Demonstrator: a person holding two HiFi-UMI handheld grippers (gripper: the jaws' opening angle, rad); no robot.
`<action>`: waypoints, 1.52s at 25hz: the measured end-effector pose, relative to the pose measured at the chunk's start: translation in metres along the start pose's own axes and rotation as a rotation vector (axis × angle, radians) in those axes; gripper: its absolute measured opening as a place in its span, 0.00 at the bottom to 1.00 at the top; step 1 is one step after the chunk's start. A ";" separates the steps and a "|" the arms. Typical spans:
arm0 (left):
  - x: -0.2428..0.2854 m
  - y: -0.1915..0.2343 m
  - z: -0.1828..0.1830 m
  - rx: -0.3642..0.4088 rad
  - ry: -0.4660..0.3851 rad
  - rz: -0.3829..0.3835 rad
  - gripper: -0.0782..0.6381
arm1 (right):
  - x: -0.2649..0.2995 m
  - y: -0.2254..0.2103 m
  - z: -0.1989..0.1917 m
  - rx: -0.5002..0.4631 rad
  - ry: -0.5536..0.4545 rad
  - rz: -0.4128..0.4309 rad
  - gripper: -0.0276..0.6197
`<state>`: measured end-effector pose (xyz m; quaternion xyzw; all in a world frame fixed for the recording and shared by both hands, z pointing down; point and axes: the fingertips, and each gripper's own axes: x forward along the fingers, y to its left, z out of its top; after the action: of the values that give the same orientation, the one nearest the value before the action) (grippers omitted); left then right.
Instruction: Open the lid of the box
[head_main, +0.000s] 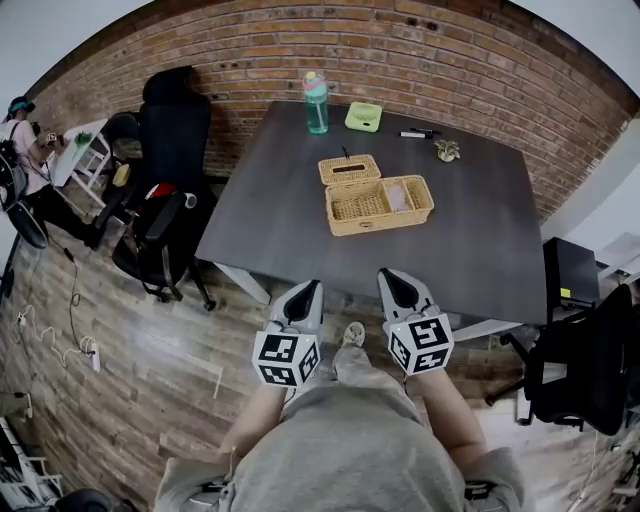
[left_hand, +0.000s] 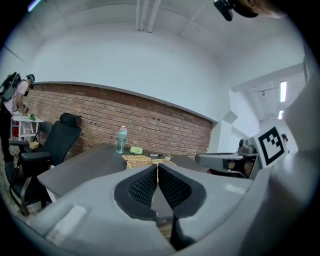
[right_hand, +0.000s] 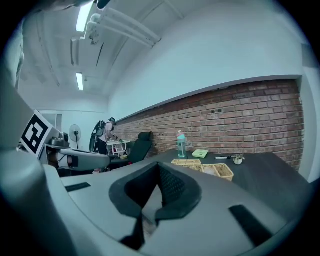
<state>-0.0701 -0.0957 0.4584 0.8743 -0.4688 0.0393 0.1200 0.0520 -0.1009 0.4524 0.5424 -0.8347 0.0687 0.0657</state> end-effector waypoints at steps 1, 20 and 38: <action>-0.005 -0.003 -0.001 0.001 0.001 -0.004 0.14 | -0.006 0.004 -0.001 -0.001 -0.002 0.003 0.05; -0.053 -0.042 -0.016 0.009 0.007 -0.031 0.14 | -0.072 0.042 -0.008 -0.010 -0.045 0.018 0.05; -0.053 -0.041 -0.014 0.013 0.013 -0.039 0.14 | -0.072 0.042 -0.010 0.010 -0.054 0.009 0.04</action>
<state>-0.0650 -0.0273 0.4556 0.8838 -0.4505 0.0458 0.1181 0.0432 -0.0183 0.4467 0.5405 -0.8383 0.0584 0.0402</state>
